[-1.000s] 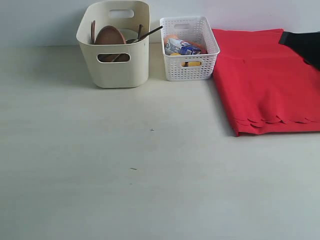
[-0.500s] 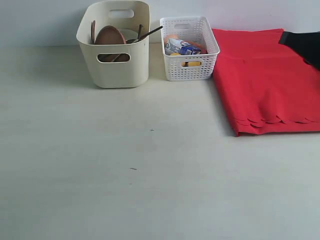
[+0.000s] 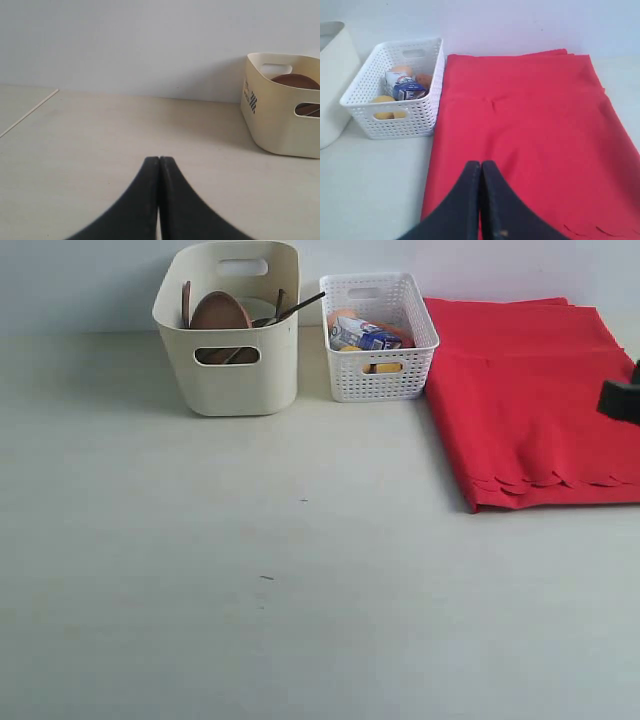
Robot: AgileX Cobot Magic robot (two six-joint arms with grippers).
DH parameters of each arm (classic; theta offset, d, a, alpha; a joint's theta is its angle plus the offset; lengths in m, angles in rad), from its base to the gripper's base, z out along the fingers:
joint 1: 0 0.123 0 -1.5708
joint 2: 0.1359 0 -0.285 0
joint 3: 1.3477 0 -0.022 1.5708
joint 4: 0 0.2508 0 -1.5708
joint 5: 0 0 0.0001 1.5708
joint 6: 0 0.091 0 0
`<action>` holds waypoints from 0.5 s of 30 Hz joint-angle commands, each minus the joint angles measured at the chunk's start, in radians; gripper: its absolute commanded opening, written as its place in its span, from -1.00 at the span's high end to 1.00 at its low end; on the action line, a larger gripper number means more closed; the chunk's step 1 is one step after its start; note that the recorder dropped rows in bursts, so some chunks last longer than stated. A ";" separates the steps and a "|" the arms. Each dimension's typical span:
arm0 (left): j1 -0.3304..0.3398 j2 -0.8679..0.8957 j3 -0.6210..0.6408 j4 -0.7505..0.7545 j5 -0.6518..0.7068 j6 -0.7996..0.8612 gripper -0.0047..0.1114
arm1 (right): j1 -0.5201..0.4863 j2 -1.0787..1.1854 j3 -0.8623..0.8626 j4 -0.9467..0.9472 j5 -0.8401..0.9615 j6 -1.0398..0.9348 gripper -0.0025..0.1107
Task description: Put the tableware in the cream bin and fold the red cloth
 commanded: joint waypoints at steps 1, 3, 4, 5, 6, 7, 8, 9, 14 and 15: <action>0.001 -0.005 0.002 -0.006 0.001 0.000 0.90 | 0.004 -0.268 0.174 -0.102 -0.005 0.017 0.96; 0.001 -0.005 0.002 -0.006 0.001 0.000 0.90 | 0.004 -0.382 0.242 -0.102 0.008 0.017 0.96; 0.001 -0.005 0.002 -0.006 0.001 0.000 0.90 | 0.004 -0.441 0.266 -0.102 0.026 0.017 0.96; 0.001 -0.005 0.002 -0.006 0.001 0.000 0.90 | 0.004 -0.497 0.282 -0.102 0.053 0.017 0.96; 0.001 -0.005 0.002 -0.006 0.001 0.000 0.90 | 0.004 -0.549 0.289 -0.102 0.089 0.017 0.96; 0.001 -0.005 0.002 -0.006 0.001 0.000 0.90 | 0.004 -0.596 0.291 -0.102 0.129 0.017 0.96; 0.001 -0.005 0.002 -0.006 0.001 0.000 0.90 | 0.004 -0.640 0.291 -0.102 0.174 0.017 0.96; 0.001 -0.005 0.002 -0.006 0.001 0.000 0.90 | 0.004 -0.672 0.291 -0.102 0.199 0.017 0.96; 0.001 -0.005 0.002 -0.006 0.001 0.000 0.90 | 0.002 -0.838 0.293 -0.102 0.231 0.017 0.96; 0.001 -0.005 0.002 -0.006 0.001 0.000 0.90 | -0.008 -0.867 0.295 -0.102 0.229 0.017 0.96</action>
